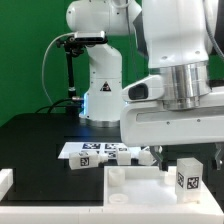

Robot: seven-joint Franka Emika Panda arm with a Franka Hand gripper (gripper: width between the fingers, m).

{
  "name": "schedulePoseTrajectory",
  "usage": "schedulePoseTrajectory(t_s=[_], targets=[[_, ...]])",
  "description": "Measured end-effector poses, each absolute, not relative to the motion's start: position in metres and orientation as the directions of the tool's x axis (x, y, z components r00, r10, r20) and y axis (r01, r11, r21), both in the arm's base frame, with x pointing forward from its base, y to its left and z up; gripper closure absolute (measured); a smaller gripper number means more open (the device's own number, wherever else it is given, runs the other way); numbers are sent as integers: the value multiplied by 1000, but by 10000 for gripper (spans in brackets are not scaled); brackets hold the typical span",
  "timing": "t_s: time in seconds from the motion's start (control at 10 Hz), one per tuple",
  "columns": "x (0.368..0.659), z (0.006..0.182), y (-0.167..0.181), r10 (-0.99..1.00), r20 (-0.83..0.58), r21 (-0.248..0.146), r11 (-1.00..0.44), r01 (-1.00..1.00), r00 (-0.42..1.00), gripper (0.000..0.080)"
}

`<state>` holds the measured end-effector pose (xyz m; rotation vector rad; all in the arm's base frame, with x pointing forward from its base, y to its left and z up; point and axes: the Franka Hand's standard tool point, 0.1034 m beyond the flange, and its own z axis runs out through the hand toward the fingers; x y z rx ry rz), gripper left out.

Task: Assemble one leg

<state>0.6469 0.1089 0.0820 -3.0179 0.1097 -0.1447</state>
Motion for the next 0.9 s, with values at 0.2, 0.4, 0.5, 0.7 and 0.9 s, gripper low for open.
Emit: schedulePoseTrajectory(t_s=[0.2, 0.4, 0.5, 0.7, 0.9], targets=[[646, 72, 108, 150, 101, -65, -986, 157, 984, 151], [646, 72, 108, 107, 99, -69, -991, 114, 989, 274], [646, 71, 108, 97, 98, -71, -992, 104, 991, 274], [646, 71, 108, -60, 85, -86, -995, -52, 995, 515], [646, 71, 107, -314, 66, -101, -947, -306, 947, 515]])
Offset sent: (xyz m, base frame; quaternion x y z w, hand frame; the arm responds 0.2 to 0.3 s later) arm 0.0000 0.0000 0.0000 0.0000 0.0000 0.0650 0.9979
